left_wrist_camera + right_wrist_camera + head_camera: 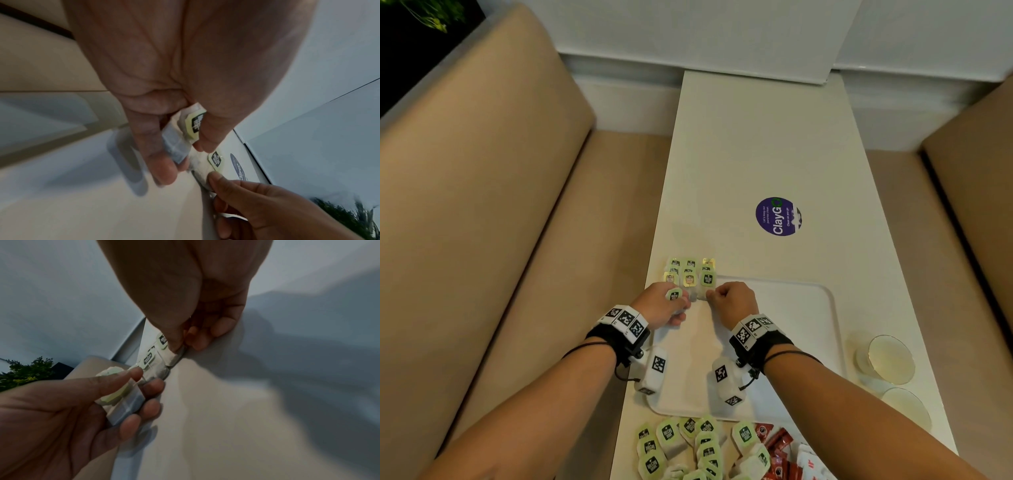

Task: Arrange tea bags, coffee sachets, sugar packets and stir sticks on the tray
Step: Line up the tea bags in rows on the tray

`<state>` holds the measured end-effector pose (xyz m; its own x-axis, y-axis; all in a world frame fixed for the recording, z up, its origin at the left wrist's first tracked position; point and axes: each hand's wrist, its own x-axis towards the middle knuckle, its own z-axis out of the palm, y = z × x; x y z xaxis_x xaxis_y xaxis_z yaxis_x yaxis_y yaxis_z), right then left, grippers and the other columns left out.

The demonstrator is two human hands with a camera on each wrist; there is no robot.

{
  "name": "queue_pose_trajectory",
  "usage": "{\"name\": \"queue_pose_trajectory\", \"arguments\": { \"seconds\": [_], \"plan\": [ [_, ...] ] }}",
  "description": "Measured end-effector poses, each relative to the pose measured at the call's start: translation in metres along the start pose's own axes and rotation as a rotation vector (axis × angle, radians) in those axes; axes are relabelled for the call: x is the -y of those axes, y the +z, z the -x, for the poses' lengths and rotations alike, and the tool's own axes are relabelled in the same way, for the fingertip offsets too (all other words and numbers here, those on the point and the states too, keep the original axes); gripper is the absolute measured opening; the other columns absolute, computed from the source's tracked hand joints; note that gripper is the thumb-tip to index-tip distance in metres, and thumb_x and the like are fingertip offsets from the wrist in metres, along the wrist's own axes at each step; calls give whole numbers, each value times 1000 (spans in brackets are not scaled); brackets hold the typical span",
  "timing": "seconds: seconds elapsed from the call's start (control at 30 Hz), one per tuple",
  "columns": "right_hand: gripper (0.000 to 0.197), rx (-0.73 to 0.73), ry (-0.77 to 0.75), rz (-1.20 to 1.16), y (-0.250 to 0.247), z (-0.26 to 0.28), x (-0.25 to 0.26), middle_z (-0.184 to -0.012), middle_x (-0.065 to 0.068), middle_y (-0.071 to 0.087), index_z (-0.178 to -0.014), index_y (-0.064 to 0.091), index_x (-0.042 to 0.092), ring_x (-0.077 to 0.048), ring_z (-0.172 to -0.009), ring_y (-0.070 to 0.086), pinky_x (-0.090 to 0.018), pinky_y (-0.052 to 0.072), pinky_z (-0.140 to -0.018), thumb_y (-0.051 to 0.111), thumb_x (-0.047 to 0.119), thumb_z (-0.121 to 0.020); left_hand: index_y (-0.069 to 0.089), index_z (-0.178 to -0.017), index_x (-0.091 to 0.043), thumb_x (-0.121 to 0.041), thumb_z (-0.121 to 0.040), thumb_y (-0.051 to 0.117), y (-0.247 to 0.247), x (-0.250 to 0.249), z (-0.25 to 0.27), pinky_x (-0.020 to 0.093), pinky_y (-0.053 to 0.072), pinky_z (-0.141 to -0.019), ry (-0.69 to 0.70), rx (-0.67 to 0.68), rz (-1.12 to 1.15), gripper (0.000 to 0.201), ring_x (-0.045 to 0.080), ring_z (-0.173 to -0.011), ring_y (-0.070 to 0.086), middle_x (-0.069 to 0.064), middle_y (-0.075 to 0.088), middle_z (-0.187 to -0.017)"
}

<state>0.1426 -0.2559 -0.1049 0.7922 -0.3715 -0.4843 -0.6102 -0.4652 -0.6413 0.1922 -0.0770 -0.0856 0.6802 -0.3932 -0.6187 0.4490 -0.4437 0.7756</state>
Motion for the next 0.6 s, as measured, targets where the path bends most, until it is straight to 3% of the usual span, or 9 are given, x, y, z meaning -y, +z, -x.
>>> {"name": "queue_pose_trajectory", "arguments": {
  "seconds": [0.23, 0.43, 0.6],
  "plan": [
    [24, 2, -16, -2, 0, -1, 2, -80, -4, 73, -79, 73, 13, -21, -72, 64, -32, 52, -69, 64, 31, -92, 66, -100, -8, -12, -98, 60, -7, -4, 0, 37, 57, -68, -22, 46, -34, 8, 24, -72, 64, 13, 68, -91],
    [25, 8, -27, 19, 0, 0, -3, -84, -4, 73, -83, 74, 10, -22, -77, 67, -32, 53, -70, 63, 29, -95, 60, -105, -2, 1, -100, 43, -17, -13, 5, 30, 42, -57, -142, 44, -43, 18, 25, -64, 52, 15, 63, -90],
    [24, 21, -26, 28, 1, -1, -3, -87, -4, 73, -86, 75, 11, -21, -78, 67, -29, 51, -68, 62, 29, -96, 61, -99, -7, 7, -94, 38, -24, -16, 6, 28, 41, -55, -167, 39, -72, 27, 23, -65, 55, 11, 64, -90]
  ]
}}
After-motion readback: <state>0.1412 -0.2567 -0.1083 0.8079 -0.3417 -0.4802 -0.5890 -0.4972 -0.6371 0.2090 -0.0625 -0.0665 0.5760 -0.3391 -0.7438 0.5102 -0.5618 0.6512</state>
